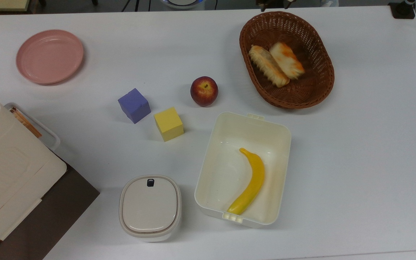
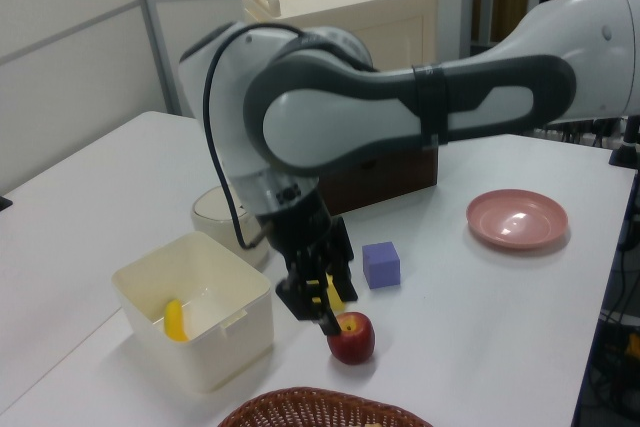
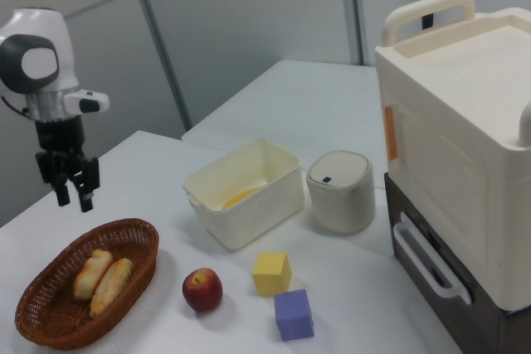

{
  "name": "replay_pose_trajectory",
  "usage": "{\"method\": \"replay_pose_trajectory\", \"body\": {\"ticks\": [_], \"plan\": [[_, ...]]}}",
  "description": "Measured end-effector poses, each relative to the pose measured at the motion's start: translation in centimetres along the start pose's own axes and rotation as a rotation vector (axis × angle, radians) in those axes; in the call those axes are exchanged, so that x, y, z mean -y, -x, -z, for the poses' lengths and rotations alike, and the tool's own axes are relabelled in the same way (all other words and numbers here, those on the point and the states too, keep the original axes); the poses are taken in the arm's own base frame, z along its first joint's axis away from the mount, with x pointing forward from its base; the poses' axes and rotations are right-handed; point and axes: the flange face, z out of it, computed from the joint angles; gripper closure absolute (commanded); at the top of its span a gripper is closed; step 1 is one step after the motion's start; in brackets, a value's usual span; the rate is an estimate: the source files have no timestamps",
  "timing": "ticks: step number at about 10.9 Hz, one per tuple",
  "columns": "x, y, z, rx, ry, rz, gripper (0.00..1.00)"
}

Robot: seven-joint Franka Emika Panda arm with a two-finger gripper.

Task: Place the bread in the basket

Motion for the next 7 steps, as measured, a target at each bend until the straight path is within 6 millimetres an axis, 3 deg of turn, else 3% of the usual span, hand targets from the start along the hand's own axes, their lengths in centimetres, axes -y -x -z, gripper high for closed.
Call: {"method": "replay_pose_trajectory", "body": {"ticks": [2,3,5,7], "plan": [[-4.5,-1.0,2.1,-0.064,-0.007,-0.034,0.00],[-8.7,-1.5,2.9,-0.082,-0.008,-0.040,0.00],[-19.2,-2.0,3.2,-0.093,-0.013,-0.070,0.00],[-27.6,-1.4,2.9,-0.107,-0.021,-0.100,0.00]]}}
